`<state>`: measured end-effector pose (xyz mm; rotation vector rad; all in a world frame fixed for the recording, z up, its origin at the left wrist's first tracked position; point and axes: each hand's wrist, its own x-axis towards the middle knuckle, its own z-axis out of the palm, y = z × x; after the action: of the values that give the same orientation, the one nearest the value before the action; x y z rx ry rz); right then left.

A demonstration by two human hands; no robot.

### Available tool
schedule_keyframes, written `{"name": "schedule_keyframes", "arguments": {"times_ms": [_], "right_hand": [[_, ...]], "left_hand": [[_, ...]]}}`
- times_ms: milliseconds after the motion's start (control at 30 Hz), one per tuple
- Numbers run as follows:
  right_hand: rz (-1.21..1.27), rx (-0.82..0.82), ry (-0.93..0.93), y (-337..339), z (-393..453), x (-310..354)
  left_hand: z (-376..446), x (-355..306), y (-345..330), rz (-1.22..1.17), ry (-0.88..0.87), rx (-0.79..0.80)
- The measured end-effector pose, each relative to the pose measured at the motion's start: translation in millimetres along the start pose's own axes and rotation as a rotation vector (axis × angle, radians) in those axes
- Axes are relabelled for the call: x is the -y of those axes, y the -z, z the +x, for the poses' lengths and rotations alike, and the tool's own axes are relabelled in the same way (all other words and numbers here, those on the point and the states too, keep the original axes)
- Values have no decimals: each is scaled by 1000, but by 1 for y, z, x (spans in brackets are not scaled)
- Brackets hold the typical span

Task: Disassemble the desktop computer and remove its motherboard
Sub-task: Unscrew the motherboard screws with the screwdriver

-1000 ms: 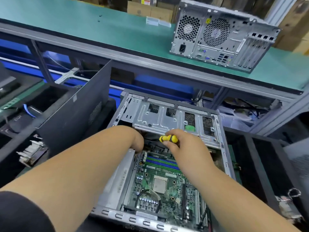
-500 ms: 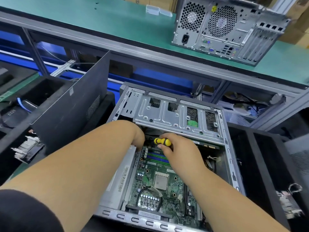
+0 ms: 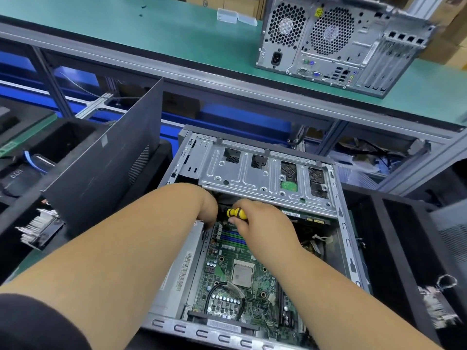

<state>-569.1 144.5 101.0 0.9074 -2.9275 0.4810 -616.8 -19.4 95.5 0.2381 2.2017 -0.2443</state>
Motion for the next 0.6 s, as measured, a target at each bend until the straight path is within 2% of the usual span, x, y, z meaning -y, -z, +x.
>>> {"name": "schedule_keyframes", "arguments": {"times_ms": [100, 233, 400, 600], "right_hand": [[-140, -32, 140, 0, 2, 7], [-172, -78, 176, 4, -2, 9], [-208, -110, 140, 13, 1, 9], [-177, -79, 307, 17, 18, 9]], "left_hand": [[1, 1, 0, 108, -18, 25], [2, 2, 0, 204, -22, 19], [6, 5, -3, 137, -5, 20], [2, 8, -1, 49, 37, -49]]}}
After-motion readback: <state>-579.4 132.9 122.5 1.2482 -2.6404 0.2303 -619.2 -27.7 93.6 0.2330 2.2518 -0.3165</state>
